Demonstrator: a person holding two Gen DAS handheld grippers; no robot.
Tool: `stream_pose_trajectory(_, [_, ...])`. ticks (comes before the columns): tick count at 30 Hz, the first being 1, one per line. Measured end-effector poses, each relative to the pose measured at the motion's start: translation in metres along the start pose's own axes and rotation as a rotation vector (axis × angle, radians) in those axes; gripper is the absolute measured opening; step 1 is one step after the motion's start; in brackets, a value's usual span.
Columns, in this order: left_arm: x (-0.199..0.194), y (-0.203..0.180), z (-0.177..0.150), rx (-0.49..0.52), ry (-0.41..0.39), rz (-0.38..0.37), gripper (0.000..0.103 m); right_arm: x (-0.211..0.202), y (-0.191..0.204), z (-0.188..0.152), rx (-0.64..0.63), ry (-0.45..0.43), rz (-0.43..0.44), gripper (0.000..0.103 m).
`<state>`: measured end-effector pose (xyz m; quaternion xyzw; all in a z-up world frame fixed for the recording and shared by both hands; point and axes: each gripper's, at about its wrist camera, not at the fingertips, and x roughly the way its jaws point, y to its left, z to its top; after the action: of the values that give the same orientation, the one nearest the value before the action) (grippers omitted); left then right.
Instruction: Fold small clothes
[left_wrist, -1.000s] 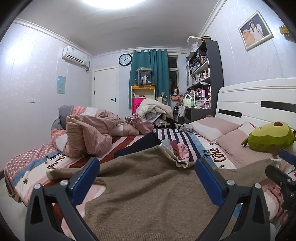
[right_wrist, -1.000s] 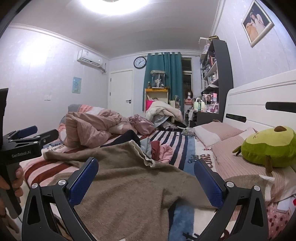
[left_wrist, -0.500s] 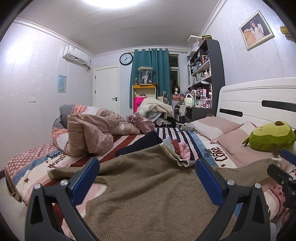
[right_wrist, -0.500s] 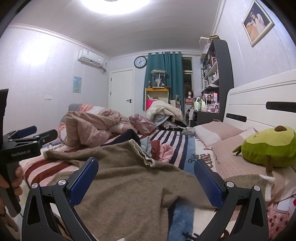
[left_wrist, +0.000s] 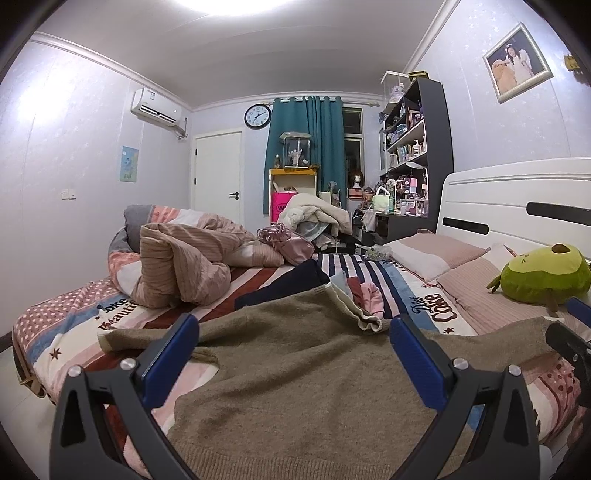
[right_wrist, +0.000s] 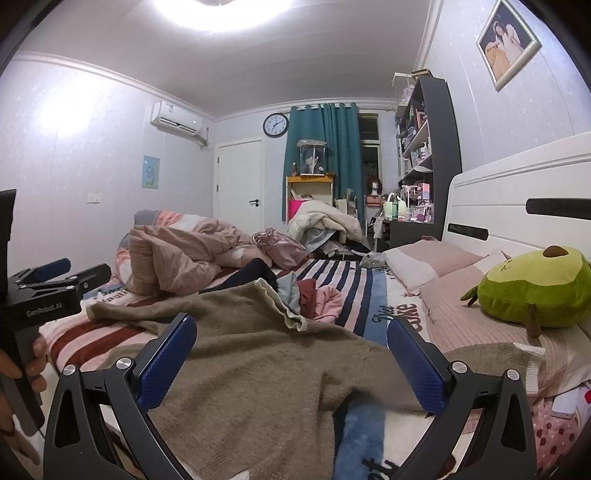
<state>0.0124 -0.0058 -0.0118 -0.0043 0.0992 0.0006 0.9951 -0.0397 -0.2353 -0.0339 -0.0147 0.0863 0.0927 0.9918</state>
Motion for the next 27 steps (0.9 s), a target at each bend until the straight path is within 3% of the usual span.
stream_pose_trajectory(10, [-0.001,0.003,-0.001,-0.001,0.003,0.007,0.102,0.0,0.002,-0.002,0.001,0.0,-0.002,0.103])
stream_pose_trajectory(18, [0.005,0.026,-0.001,-0.036,0.005,-0.03,0.102,0.005,0.013,-0.004,0.002,0.011,0.013,0.103])
stream_pose_trajectory(22, [0.019,0.043,0.0,-0.037,0.022,-0.044,0.102,0.024,0.024,-0.009,0.022,0.039,0.026,0.103])
stream_pose_trajectory(27, [0.047,0.071,0.002,-0.011,0.037,-0.007,0.102,0.06,0.04,-0.016,0.05,0.083,0.08,0.103])
